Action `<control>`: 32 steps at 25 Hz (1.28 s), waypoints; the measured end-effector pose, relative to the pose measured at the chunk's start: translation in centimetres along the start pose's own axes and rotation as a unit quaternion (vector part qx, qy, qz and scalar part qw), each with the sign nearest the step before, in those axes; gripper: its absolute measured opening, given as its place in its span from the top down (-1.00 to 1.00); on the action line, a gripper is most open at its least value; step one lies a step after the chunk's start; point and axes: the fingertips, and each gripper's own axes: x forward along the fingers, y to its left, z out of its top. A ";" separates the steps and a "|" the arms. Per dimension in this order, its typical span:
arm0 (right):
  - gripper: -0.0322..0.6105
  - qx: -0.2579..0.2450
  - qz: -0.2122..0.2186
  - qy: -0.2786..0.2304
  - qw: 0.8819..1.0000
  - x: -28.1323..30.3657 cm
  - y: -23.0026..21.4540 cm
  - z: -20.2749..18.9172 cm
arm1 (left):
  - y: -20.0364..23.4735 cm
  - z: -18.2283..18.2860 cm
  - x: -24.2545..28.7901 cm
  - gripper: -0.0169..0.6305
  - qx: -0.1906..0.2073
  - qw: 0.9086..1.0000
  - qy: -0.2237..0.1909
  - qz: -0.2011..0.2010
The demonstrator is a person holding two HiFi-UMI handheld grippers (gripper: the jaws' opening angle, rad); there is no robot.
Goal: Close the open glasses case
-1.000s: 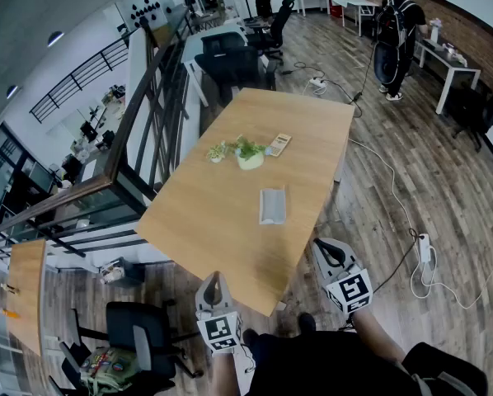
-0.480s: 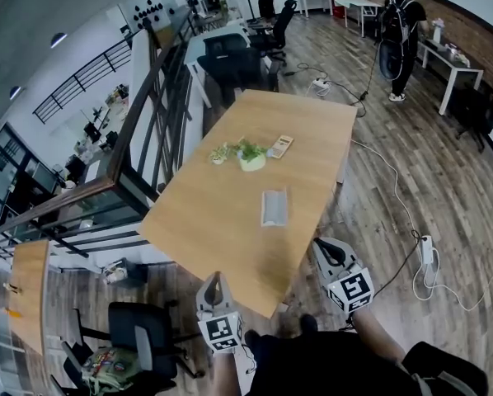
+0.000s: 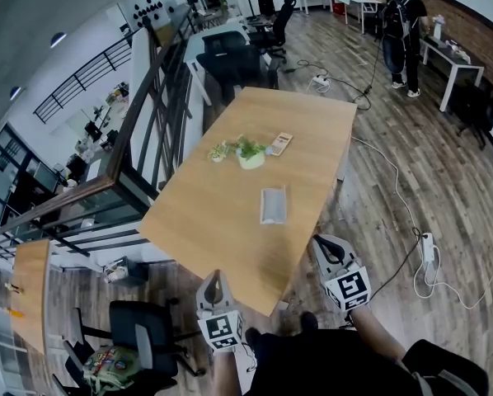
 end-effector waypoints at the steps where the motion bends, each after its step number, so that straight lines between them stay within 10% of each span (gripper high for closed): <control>1: 0.85 0.001 -0.001 0.000 1.000 0.1 -0.1 -0.1 | 0.0 0.0 0.1 0.95 -0.001 1.000 0.000 0.000; 32: 0.85 0.044 0.020 0.052 0.997 9.2 0.6 -3.7 | 5.5 -0.6 4.8 0.95 0.007 1.000 0.023 0.011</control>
